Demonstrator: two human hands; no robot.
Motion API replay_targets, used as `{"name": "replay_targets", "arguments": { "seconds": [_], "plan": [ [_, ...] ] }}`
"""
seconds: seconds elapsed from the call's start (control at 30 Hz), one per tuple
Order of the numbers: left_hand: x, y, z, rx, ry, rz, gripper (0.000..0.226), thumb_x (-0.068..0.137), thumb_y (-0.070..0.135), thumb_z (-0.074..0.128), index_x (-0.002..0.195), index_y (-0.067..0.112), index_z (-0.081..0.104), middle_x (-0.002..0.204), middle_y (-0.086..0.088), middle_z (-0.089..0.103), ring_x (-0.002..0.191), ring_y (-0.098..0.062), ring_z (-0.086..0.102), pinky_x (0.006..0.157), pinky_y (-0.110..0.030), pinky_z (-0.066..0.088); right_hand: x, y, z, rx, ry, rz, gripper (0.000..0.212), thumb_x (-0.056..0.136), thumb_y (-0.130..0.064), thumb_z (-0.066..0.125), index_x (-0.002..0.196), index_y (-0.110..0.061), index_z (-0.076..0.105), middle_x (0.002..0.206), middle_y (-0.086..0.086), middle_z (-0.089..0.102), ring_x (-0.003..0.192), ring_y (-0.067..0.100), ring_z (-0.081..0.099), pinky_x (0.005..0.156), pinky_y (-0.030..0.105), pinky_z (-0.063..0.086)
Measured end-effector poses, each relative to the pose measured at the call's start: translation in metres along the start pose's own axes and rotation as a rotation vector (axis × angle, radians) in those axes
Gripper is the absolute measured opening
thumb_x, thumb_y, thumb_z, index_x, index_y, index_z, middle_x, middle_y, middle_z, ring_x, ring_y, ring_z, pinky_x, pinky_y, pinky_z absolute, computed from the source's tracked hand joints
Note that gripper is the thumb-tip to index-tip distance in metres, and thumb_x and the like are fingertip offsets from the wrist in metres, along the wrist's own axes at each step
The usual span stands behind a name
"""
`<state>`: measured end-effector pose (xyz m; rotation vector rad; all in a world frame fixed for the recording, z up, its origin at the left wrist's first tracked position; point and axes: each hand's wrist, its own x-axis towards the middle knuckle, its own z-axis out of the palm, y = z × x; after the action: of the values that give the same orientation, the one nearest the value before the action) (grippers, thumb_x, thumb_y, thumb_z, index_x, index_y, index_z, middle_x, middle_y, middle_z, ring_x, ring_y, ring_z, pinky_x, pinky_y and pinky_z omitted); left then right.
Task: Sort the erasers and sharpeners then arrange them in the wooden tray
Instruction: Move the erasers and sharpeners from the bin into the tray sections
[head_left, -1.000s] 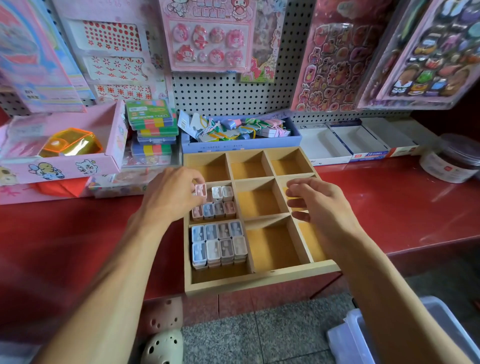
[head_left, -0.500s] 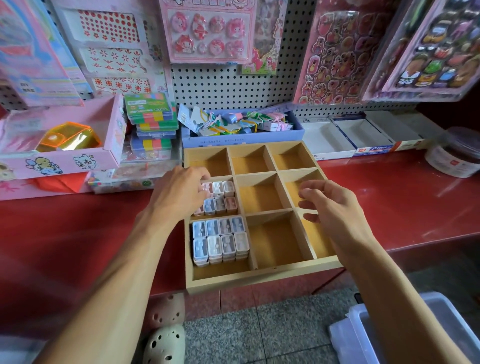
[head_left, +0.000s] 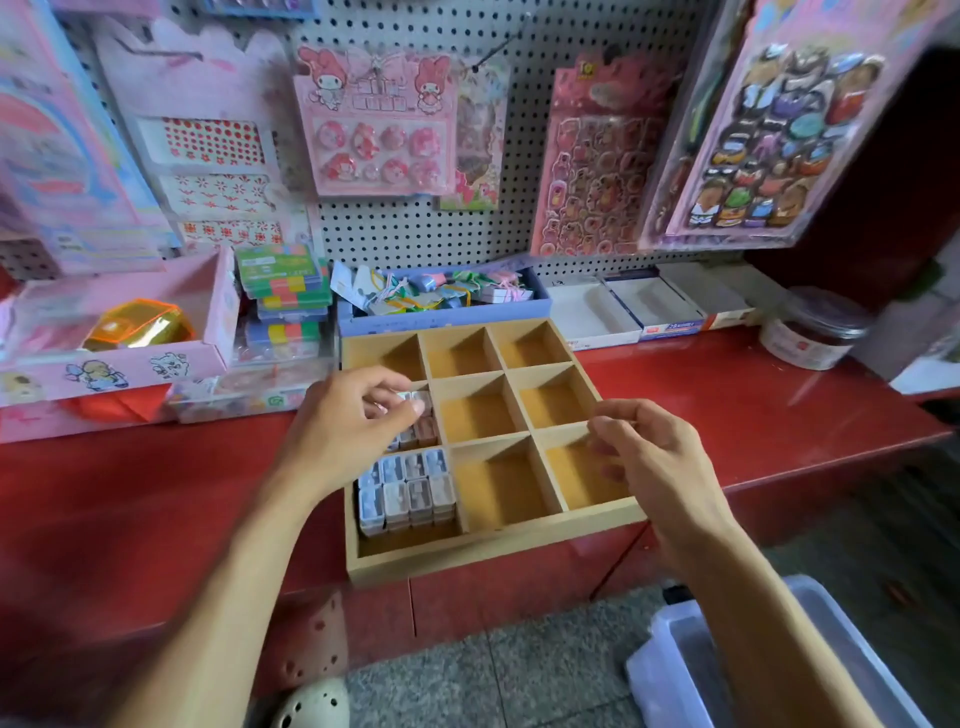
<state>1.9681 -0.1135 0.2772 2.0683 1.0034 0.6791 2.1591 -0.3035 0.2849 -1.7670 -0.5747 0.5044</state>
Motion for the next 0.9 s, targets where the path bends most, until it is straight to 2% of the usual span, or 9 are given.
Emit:
{"name": "replay_targets", "arguments": {
  "seconds": [0.07, 0.13, 0.3, 0.4, 0.5, 0.6, 0.7, 0.9],
  "plan": [
    [-0.017, 0.011, 0.005, -0.134, 0.000, -0.023, 0.006, 0.084, 0.026, 0.074, 0.089, 0.029, 0.072, 0.083, 0.011, 0.070, 0.076, -0.008, 0.067, 0.075, -0.030, 0.056, -0.011, -0.002, -0.013, 0.003, 0.022, -0.013, 0.014, 0.094, -0.010, 0.060, 0.096, -0.018, 0.072, 0.087, 0.005, 0.074, 0.080, 0.019, 0.067, 0.075, 0.041, 0.056],
    [-0.036, 0.024, 0.012, -0.243, -0.009, -0.038, 0.008, 0.085, 0.019, 0.073, 0.086, 0.026, 0.073, 0.079, 0.008, 0.070, 0.077, -0.014, 0.068, 0.075, -0.030, 0.055, -0.023, -0.003, -0.027, 0.021, 0.040, -0.021, 0.014, 0.093, -0.010, 0.061, 0.092, -0.019, 0.072, 0.083, 0.004, 0.074, 0.081, 0.021, 0.067, 0.077, 0.044, 0.055],
    [-0.092, 0.050, 0.036, -0.334, -0.056, -0.068, 0.006, 0.086, 0.013, 0.072, 0.085, 0.018, 0.073, 0.078, 0.000, 0.070, 0.073, -0.009, 0.063, 0.068, -0.026, 0.052, -0.061, -0.004, -0.063, 0.094, 0.090, -0.012, 0.016, 0.093, -0.007, 0.062, 0.090, -0.020, 0.072, 0.079, 0.001, 0.073, 0.080, 0.021, 0.068, 0.071, 0.037, 0.054],
    [-0.122, 0.060, 0.053, -0.364, -0.071, -0.099, 0.008, 0.085, 0.012, 0.073, 0.083, 0.020, 0.073, 0.075, 0.006, 0.071, 0.074, -0.008, 0.065, 0.068, -0.024, 0.052, -0.089, 0.002, -0.087, 0.110, 0.133, -0.002, 0.016, 0.093, -0.006, 0.063, 0.092, -0.019, 0.072, 0.079, 0.001, 0.075, 0.078, 0.022, 0.070, 0.080, 0.042, 0.056],
    [-0.154, 0.072, 0.071, -0.352, -0.087, -0.110, 0.007, 0.085, 0.013, 0.073, 0.083, 0.020, 0.074, 0.074, 0.010, 0.072, 0.073, -0.006, 0.066, 0.070, -0.027, 0.054, -0.119, 0.016, -0.113, 0.113, 0.169, -0.004, 0.015, 0.093, -0.007, 0.063, 0.095, -0.018, 0.073, 0.085, 0.006, 0.076, 0.087, 0.029, 0.071, 0.086, 0.047, 0.056],
    [-0.184, 0.081, 0.094, -0.342, -0.114, -0.131, 0.007, 0.085, 0.013, 0.073, 0.083, 0.020, 0.074, 0.073, 0.006, 0.072, 0.074, -0.009, 0.067, 0.072, -0.031, 0.055, -0.150, 0.038, -0.137, 0.087, 0.192, 0.014, 0.014, 0.096, -0.013, 0.063, 0.096, -0.025, 0.071, 0.090, 0.000, 0.075, 0.088, 0.019, 0.070, 0.077, 0.036, 0.056],
    [-0.212, 0.091, 0.120, -0.352, -0.174, -0.139, 0.009, 0.086, 0.013, 0.072, 0.086, 0.022, 0.072, 0.076, 0.002, 0.071, 0.079, -0.017, 0.069, 0.071, -0.030, 0.054, -0.184, 0.062, -0.162, 0.088, 0.225, 0.062, 0.016, 0.098, -0.014, 0.060, 0.096, -0.027, 0.069, 0.091, -0.006, 0.073, 0.086, 0.011, 0.068, 0.069, 0.024, 0.048],
    [-0.256, 0.104, 0.167, -0.336, -0.309, -0.136, 0.010, 0.091, 0.011, 0.065, 0.091, 0.020, 0.069, 0.078, -0.001, 0.070, 0.075, -0.017, 0.067, 0.072, -0.036, 0.054, -0.231, 0.117, -0.200, 0.085, 0.339, 0.195, 0.020, 0.095, -0.006, 0.059, 0.088, -0.021, 0.071, 0.087, -0.003, 0.073, 0.080, 0.017, 0.066, 0.066, 0.029, 0.047]
  ]
}}
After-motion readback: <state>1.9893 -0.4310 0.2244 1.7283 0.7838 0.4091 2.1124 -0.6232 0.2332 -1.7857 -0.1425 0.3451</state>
